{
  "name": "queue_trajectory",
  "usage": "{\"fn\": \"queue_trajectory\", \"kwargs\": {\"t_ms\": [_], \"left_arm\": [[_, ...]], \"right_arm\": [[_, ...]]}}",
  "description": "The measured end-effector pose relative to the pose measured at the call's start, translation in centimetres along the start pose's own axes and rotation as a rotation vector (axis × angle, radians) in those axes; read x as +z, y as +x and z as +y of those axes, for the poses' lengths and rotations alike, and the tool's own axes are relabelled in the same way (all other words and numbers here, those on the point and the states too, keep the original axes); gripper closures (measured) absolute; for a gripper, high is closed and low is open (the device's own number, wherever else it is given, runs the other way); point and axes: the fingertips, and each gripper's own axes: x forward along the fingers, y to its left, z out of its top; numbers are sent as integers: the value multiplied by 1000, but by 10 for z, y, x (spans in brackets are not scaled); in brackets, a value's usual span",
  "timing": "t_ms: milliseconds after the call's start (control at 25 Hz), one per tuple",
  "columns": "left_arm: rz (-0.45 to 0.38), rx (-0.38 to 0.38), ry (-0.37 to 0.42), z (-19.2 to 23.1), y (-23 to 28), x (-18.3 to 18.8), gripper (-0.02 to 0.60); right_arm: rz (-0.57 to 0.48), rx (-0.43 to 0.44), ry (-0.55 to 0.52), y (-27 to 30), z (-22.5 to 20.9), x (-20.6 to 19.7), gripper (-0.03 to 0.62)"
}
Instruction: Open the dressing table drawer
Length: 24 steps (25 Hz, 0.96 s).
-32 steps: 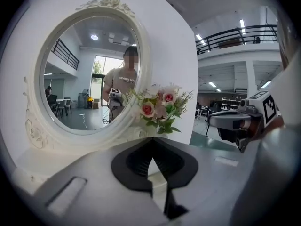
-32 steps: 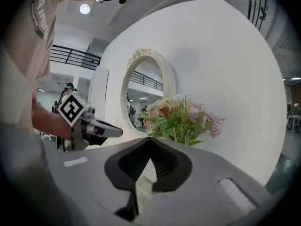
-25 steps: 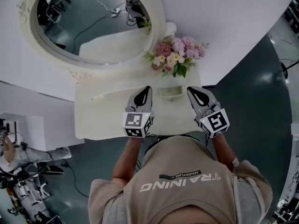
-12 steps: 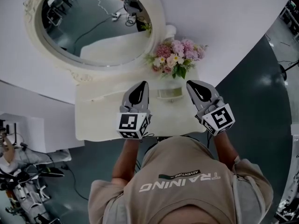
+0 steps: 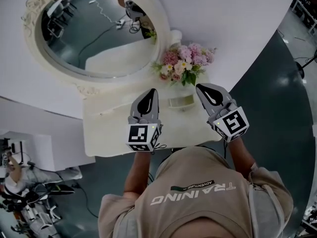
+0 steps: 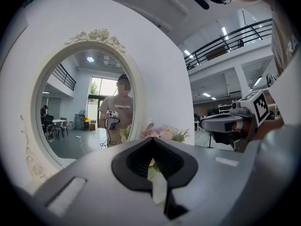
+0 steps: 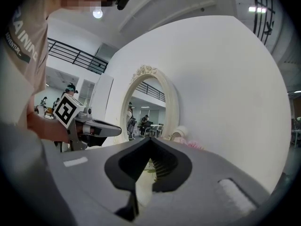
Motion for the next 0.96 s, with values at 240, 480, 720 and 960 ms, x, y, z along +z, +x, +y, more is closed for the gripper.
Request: {"fn": "queue_trajectory", "kwargs": {"t_ms": [240, 480, 720, 960], "left_arm": [[23, -20, -18, -1, 5, -7, 563], [48, -29, -29, 3, 10, -18, 563], [52, -29, -40, 8, 13, -18, 563], [69, -48, -44, 13, 20, -26, 563]], "right_arm": [[13, 7, 6, 4, 0, -4, 592], [16, 4, 9, 11, -2, -9, 592], [17, 9, 24, 17, -3, -13, 592], [5, 9, 25, 26, -2, -15, 592]]}}
